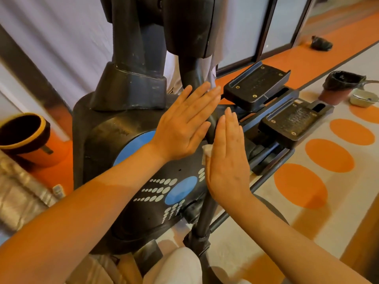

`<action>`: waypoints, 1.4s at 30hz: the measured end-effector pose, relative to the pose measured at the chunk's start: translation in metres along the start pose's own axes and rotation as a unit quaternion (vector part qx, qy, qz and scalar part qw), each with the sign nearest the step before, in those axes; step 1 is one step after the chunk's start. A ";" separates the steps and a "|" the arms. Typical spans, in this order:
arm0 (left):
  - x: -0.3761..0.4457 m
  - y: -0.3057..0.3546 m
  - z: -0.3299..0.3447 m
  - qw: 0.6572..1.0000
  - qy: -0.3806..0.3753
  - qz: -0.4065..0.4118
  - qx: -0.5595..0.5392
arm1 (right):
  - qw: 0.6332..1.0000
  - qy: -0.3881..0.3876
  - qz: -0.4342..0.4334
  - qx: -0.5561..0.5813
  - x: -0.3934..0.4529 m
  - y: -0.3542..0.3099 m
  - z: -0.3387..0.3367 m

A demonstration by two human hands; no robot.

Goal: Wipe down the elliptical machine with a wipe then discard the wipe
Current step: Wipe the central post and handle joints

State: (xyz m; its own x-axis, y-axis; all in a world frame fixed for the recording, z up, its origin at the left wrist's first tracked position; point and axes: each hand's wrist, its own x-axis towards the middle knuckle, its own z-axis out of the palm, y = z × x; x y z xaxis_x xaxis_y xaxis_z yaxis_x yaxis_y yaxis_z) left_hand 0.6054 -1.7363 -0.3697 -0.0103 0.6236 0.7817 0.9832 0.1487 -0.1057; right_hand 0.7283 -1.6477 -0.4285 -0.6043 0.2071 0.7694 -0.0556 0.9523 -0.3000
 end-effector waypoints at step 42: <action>-0.012 -0.008 0.037 0.988 0.098 0.105 0.059 | 0.962 0.050 -0.209 -0.166 -0.095 0.054 0.052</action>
State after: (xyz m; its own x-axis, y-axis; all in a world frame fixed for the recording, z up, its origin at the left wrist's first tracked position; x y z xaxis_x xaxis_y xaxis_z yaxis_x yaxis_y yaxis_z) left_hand 0.5908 -1.7165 -0.4004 0.2391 0.4905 0.8380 0.9317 0.1270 -0.3402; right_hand 0.7410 -1.6276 -0.5474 -0.5037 -0.2049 0.8392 -0.0096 0.9727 0.2318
